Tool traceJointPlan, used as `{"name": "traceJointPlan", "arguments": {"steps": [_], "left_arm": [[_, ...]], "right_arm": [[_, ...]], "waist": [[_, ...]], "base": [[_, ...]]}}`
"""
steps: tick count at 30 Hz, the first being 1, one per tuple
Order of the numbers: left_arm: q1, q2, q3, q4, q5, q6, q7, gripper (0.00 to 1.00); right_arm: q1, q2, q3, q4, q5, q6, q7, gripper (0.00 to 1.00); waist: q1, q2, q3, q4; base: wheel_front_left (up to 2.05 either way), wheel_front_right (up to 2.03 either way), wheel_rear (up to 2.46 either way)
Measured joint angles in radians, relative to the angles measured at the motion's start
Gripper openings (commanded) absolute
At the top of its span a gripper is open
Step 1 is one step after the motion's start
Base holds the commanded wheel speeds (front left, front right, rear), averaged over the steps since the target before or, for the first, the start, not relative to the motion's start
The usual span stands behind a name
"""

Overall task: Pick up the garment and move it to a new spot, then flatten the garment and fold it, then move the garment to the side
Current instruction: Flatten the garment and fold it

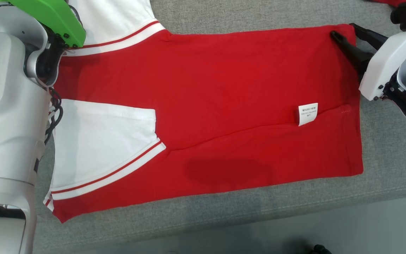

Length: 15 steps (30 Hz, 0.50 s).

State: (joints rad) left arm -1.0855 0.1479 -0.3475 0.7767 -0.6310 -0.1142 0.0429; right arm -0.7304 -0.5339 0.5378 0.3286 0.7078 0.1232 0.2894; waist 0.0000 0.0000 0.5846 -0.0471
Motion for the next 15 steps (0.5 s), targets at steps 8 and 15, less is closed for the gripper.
{"name": "traceJointPlan", "arguments": {"steps": [8,15], "left_arm": [[0.005,0.008,0.036,-0.001,-0.045,-0.002,-0.044,0.00],[0.045,0.017,0.070,-0.039,-0.097,-0.009,-0.108,0.00]], "right_arm": [[-0.006,0.012,0.012,0.008,-0.015,0.001,-0.061,0.00],[-0.010,0.033,0.003,0.016,-0.024,0.001,-0.142,0.00]], "waist": [[0.0000,0.0000,-0.013,0.002],[0.0000,0.0000,-0.042,0.000]], "base": [[0.00,0.00,0.00],[0.00,0.00,0.00]]}}
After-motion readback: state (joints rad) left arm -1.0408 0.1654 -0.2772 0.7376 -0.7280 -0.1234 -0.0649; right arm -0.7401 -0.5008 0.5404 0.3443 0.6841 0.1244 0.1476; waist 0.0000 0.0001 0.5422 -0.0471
